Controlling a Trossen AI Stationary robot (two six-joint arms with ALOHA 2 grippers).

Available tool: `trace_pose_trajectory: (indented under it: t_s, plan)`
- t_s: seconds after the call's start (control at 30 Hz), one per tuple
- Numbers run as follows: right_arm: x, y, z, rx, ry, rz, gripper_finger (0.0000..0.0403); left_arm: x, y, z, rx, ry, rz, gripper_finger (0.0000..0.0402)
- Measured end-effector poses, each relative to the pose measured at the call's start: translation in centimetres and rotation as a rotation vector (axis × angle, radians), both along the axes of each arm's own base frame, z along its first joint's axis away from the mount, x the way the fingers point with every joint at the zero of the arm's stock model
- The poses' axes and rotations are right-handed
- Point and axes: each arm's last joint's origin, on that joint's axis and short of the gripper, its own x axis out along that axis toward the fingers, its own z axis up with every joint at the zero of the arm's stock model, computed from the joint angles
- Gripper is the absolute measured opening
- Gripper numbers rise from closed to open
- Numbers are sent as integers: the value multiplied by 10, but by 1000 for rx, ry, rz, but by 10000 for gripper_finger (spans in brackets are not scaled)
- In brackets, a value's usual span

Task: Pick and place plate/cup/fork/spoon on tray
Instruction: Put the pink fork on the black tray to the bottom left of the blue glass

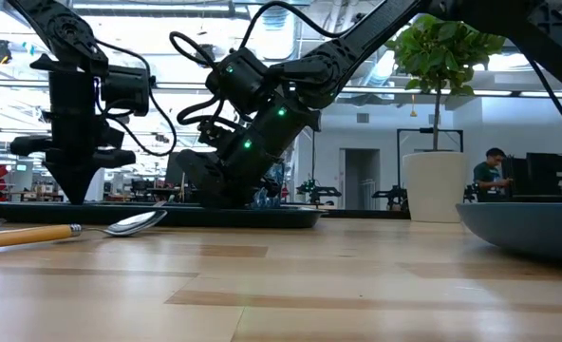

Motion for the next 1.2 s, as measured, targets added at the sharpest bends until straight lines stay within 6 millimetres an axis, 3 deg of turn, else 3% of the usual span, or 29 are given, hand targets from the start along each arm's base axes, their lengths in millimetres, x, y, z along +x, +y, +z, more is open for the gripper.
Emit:
trace_pose_trajectory:
  t_s: [0.17,0.4,1.2]
  plan:
    - [0,0,0,0,-2,0,62,0,-1,-2,-34,-23,4,0]
    - [0,0,0,0,-2,0,62,-8,-9,-19,-61,-27,35,0]
    - [0,0,0,-1,-6,0,62,15,-23,-17,-83,-202,-7,0]
